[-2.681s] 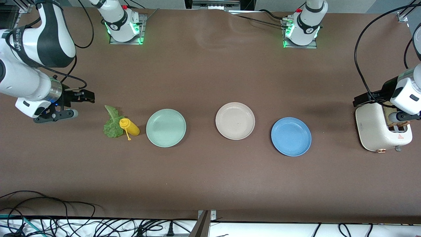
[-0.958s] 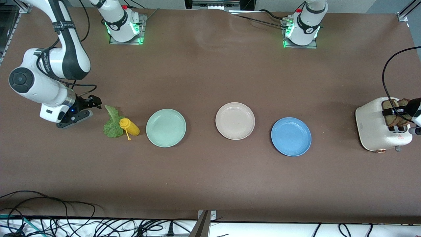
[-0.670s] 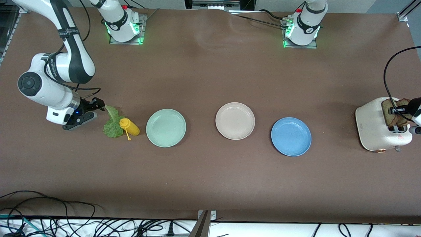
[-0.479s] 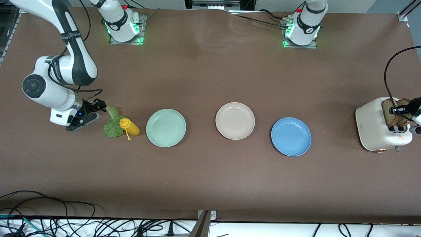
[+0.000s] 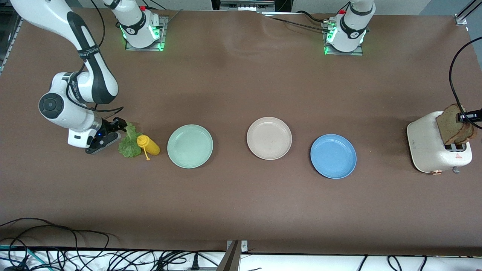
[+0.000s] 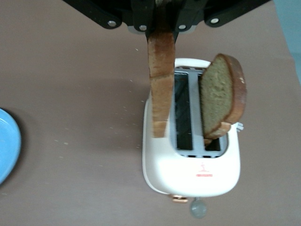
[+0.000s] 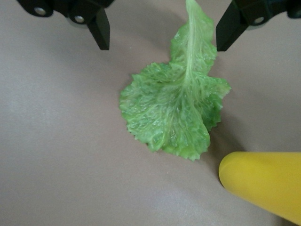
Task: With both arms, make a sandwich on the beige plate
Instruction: 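Grasp the bread slice with the left gripper while the right gripper lowers, then carry the bread to the beige plate while the right gripper grasps lettuce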
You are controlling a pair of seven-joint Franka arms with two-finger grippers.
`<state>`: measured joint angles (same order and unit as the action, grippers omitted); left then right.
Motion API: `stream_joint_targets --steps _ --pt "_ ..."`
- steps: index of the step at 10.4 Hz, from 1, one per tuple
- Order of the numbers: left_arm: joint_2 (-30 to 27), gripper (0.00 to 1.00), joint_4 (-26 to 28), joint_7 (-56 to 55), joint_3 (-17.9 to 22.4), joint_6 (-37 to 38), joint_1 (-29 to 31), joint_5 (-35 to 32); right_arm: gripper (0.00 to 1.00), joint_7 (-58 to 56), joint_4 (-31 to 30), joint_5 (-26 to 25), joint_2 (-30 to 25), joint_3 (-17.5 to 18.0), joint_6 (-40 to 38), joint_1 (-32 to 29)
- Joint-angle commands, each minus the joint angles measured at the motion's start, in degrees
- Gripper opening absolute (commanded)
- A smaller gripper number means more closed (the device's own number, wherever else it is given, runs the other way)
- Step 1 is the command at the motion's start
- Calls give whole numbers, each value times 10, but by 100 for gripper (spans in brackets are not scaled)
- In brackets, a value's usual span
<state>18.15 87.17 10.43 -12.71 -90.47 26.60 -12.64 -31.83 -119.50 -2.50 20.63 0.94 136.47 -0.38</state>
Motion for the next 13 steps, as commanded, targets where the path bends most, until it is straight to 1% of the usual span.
stream_joint_targets --steps 1,2,3,4,5,6,8,9,11,13 --pt "1 0 -34 3 -55 42 -4 -9 100 -7 -6 -1 5 3 -1 -1" --pt "1 0 -34 3 -75 42 -4 -6 100 -7 -6 2 12 3 -5 -1" --pt "7 0 -34 0 -108 42 -6 -5 100 -6 -6 3 17 3 -6 -1" --pt "21 0 -33 -1 -127 42 -13 11 100 -6 -7 3 22 3 -7 -1" --pt "32 0 -32 -8 -130 42 -27 63 100 -5 -6 5 27 3 -8 -1" --pt "45 0 -31 -18 -130 42 -45 96 100 -5 -6 5 30 3 -11 -1" --pt "71 0 -32 -32 -131 42 -118 116 100 -3 -6 6 34 4 -13 -1" --pt "84 0 -32 -56 -130 40 -168 148 100 -4 -6 10 34 4 -27 -1" --pt "110 0 -34 -81 -131 36 -201 207 100 -4 -4 34 34 11 -33 -1" --pt "168 0 -38 -69 -131 -42 -217 250 100 -6 -3 42 41 13 -33 -1"
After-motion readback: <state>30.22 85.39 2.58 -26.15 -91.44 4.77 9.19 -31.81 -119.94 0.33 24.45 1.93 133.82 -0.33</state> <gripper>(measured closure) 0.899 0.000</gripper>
